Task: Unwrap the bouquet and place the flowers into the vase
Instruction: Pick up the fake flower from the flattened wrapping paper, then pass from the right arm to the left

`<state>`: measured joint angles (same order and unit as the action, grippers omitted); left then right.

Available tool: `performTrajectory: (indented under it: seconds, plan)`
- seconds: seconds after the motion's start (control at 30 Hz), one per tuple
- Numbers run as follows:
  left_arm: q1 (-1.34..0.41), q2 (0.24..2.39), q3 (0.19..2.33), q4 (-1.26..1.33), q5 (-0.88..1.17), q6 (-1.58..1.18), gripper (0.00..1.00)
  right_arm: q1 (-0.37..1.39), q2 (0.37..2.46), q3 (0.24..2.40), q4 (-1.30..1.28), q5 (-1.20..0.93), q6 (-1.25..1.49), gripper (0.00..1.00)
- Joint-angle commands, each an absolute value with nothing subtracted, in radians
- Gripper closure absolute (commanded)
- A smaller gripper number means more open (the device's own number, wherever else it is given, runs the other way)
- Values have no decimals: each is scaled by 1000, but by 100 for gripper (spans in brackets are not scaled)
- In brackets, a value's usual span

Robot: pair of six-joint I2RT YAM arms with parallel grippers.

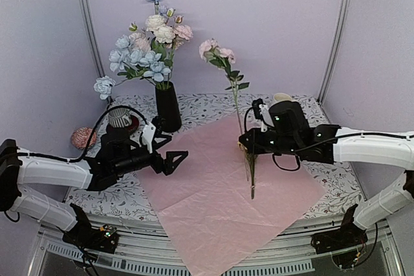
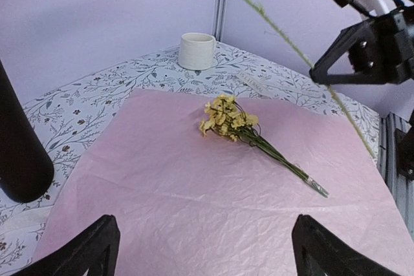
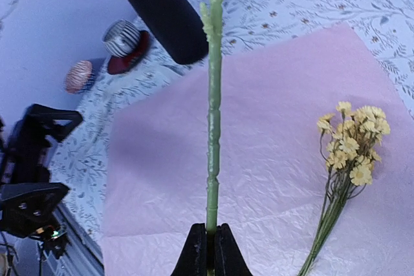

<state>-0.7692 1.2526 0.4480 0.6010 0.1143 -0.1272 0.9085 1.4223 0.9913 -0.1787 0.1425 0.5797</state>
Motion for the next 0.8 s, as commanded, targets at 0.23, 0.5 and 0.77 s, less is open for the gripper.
performTrajectory:
  seconds: [0.23,0.5,0.77]
  plan:
    - [-806,1204,434,682,147,-84,5,905,1137,724,364,112,329,97]
    - [-805,1200,442,749,124,-80,2,906,1267,699,608,-73,103,97]
    - [-774,1274,502,845,153,-146,2,908,1428,621,940,-255,-32,97]
